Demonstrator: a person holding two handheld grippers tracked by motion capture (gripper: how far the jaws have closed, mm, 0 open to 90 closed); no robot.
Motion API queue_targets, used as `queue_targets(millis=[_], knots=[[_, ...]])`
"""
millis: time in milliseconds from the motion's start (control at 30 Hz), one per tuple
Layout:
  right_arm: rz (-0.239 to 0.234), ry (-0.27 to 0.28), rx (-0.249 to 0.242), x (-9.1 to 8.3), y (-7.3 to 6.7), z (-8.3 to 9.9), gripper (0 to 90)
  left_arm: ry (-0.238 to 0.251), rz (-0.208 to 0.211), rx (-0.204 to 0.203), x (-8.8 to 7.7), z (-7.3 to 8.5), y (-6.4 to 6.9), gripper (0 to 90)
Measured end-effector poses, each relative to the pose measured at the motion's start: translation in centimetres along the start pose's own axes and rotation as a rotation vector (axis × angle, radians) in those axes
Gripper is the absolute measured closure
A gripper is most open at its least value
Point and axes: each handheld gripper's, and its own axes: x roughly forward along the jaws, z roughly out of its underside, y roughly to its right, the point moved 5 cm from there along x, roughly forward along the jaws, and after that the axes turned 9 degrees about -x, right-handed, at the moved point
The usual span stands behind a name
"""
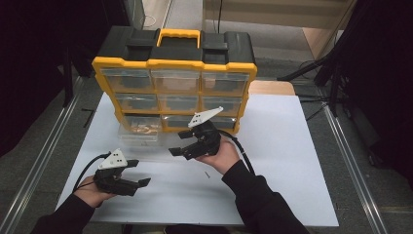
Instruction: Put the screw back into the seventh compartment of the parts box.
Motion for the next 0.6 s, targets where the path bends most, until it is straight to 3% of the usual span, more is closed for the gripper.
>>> queue_targets(millis=[300,600], knots=[[0.009,-0.009,-0.006,-0.5,-0.4,1.3,28.7,0.001,-0.001,0.001,0.1,0.0,0.0,20.7],[0.015,0.0,0.022,-0.9,-0.4,2.4,29.5,0.005,0.0,0.002,-0.1,-0.1,0.1,20.7]])
